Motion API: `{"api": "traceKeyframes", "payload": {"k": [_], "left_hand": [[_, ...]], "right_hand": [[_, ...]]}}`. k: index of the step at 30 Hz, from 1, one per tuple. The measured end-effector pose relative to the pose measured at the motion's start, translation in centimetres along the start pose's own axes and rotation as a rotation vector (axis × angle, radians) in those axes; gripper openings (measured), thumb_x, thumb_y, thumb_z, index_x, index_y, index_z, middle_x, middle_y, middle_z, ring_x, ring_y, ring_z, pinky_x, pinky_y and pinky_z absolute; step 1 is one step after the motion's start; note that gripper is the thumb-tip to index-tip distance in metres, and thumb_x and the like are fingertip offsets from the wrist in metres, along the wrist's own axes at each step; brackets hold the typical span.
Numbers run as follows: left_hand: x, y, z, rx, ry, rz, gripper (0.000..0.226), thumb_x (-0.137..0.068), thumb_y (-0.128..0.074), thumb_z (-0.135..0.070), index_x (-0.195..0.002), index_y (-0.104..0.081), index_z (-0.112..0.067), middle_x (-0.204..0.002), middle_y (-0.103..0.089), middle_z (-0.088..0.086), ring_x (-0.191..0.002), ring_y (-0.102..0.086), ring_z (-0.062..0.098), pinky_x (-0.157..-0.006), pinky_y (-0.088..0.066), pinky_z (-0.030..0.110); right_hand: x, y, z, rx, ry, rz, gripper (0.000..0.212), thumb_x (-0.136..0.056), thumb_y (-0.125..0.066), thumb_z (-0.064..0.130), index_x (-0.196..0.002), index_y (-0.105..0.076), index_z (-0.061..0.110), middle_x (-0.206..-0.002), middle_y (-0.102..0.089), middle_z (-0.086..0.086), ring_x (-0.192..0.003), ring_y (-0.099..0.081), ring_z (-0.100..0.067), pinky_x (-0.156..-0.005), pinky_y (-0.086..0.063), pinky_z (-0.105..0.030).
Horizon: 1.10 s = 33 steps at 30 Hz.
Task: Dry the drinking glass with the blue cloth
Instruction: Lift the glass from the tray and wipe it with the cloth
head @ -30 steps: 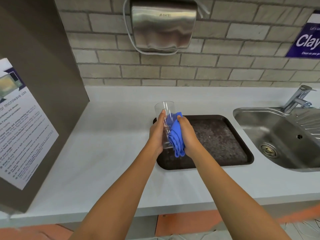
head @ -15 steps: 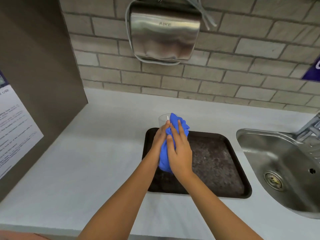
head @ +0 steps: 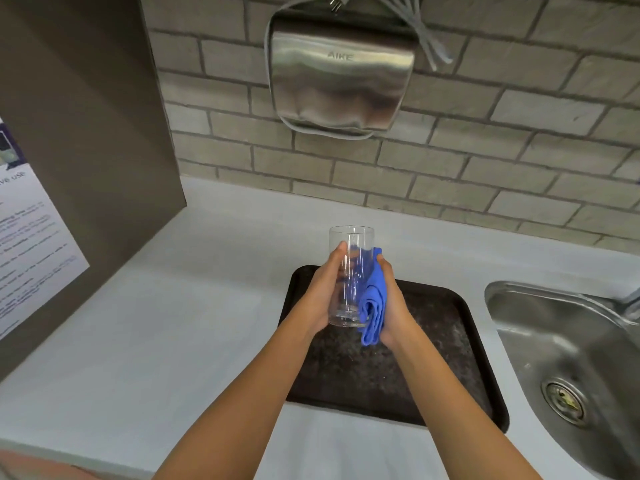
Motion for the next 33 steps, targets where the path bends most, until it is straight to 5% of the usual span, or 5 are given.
{"api": "traceKeyframes", "payload": {"k": [7,13,19,27,33], "left_hand": [[-1.3,0.2,-0.2,-0.123,-0.143,-0.233,0.025,-0.101,-0.041,-0.049,-0.104,-0.064,-0.038,-0.097,-0.069,-0.007,-0.085,-0.068,0.007,-0.060,-0.054,0.013],[-1.5,-0.3,0.0,-0.147,-0.128,-0.122,0.047,-0.096,-0.056,-0.044,-0.129,-0.059,-0.010,-0.115,-0.071,0.013,-0.107,-0.069,0.025,-0.092,-0.057,0.034],[-1.0,0.3,0.2,-0.114,-0.096,0.004,0.045,-0.094,-0.058,-0.050,-0.122,-0.069,-0.017,-0.115,-0.075,0.007,-0.106,-0.072,0.017,-0.078,-0.057,0.020],[-0.8,-0.2,0.1,0.011,0.032,0.079,0.057,-0.089,-0.053,-0.065,-0.125,-0.067,-0.024,-0.123,-0.073,0.006,-0.116,-0.068,0.021,-0.092,-0.057,0.033],[-0.8,0.0,0.1,0.093,0.026,0.069,0.058,-0.097,-0.042,-0.059,-0.128,-0.067,-0.017,-0.128,-0.069,0.012,-0.120,-0.065,0.023,-0.098,-0.052,0.031]], "right_hand": [[0.7,-0.7,-0.3,0.447,0.353,-0.116,0.045,-0.097,-0.047,0.050,-0.141,-0.043,0.042,-0.138,-0.055,0.011,-0.124,-0.055,-0.011,-0.107,-0.043,-0.033],[1.9,-2.0,-1.4,0.829,0.621,-0.184,0.053,-0.104,-0.039,0.036,-0.154,-0.024,0.030,-0.148,-0.026,0.024,-0.118,-0.030,0.030,-0.088,-0.028,0.006],[1.9,-2.1,-1.0,0.848,0.637,-0.139,0.049,-0.104,-0.037,0.038,-0.152,-0.026,0.036,-0.158,-0.018,0.021,-0.119,-0.020,0.036,-0.085,-0.024,0.011],[-0.1,-0.5,1.1,0.421,0.267,-0.076,0.051,-0.099,-0.039,0.053,-0.146,-0.040,0.035,-0.145,-0.051,0.000,-0.129,-0.052,-0.018,-0.112,-0.039,-0.043],[3.3,-2.0,-0.5,0.977,0.707,-0.069,0.045,-0.103,-0.039,0.034,-0.147,-0.035,0.040,-0.159,-0.010,0.026,-0.129,-0.015,0.025,-0.093,-0.026,0.002]]}}
Point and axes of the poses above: each hand's wrist, its own x-axis away from the middle knuckle, its own y-axis out of the back of the hand, z = x × y, the point moved 2 cm from there along -x, towards the middle knuckle
